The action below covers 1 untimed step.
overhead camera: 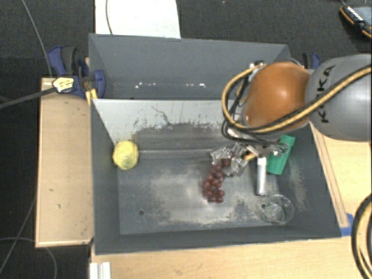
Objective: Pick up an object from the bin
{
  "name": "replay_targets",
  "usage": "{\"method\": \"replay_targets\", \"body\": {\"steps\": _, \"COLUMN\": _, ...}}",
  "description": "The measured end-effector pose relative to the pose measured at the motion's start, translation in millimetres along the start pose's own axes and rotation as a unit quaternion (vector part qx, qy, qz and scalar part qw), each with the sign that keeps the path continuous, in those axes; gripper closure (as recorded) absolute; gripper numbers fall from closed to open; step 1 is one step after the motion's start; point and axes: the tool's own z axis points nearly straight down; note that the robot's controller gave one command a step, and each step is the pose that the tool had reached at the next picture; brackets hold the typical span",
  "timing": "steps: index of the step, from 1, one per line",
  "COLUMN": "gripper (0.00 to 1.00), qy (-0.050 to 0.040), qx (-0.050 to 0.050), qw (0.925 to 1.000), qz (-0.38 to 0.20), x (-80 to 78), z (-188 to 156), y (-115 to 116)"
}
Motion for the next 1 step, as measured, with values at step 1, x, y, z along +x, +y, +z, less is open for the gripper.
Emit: {"method": "replay_targets", "body": {"steps": 1, "gripper": 1.00, "qy": 0.0022, "qx": -0.001, "qw": 0.9998, "qz": 0.021, "x": 2.5, "z": -8.8, "y": 16.4}}
